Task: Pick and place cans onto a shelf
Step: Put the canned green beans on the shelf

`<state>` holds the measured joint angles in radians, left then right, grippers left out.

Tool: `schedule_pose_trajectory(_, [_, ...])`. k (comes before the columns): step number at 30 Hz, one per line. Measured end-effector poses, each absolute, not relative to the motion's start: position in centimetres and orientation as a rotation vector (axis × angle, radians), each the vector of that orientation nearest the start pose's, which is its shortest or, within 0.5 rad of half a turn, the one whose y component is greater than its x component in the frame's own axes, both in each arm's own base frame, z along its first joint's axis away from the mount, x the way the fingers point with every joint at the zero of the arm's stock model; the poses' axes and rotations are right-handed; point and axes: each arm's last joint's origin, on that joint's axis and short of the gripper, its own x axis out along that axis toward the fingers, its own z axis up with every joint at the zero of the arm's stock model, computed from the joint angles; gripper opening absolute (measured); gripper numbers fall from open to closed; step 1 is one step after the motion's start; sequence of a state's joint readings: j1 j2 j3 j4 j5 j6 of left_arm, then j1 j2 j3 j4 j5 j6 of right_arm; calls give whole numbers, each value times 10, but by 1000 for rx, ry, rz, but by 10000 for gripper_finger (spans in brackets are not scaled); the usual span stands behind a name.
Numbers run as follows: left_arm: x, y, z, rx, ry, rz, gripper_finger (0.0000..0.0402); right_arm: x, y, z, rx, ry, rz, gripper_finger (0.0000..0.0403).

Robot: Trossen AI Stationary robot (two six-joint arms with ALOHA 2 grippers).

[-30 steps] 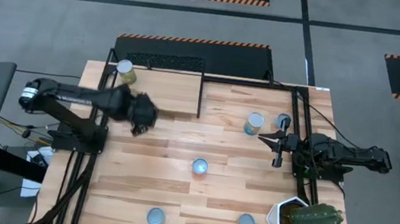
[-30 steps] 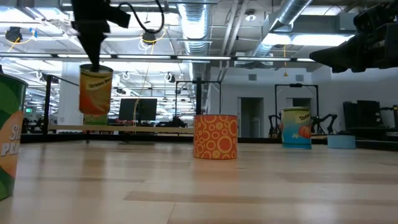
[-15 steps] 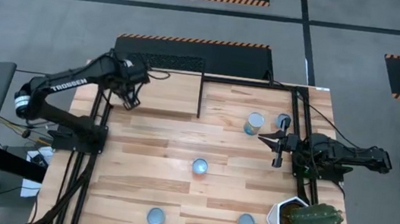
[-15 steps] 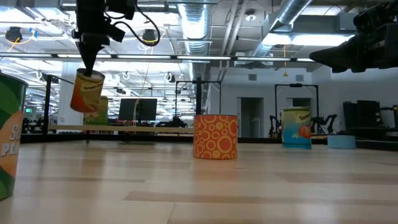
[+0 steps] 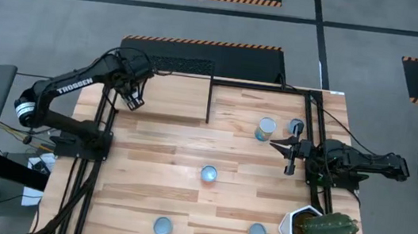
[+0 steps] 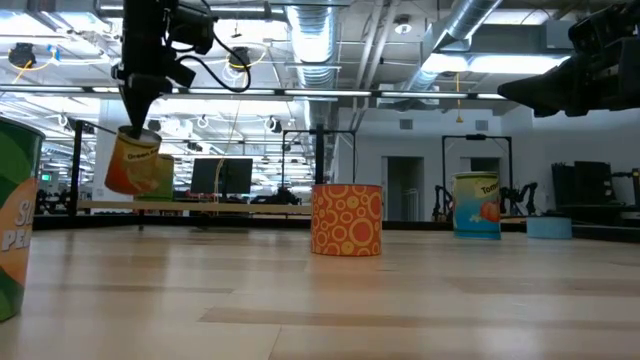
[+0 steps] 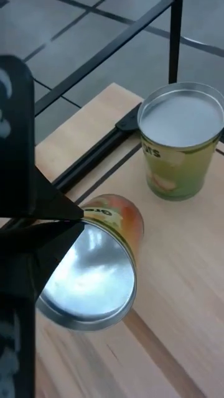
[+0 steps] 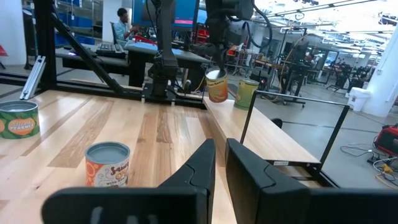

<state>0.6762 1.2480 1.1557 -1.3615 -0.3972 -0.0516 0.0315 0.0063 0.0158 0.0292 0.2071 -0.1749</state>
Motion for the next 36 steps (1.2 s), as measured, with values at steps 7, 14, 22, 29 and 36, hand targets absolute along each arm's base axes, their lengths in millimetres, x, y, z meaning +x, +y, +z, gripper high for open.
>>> schedule_pose_trajectory(7, [144, 138, 297, -283, 1457, 920, 0, 97, -3, 171, -170, -23, -179, 60])
schedule_pose_trajectory(14, [147, 142, 293, -286, 1482, 926, 0, 97, -3, 171, -170, -23, -179, 60])
schedule_pose_trajectory(22, [152, 147, 286, -276, 1520, 932, 0, 97, -3, 171, -170, -23, -179, 60])
schedule_pose_trajectory(29, [150, 147, 286, -249, 1548, 945, 0, 97, -3, 171, -170, -22, -179, 60])
schedule_pose_trajectory(36, [150, 148, 286, -247, 1542, 946, 10, 97, -3, 170, -170, -17, -178, 60])
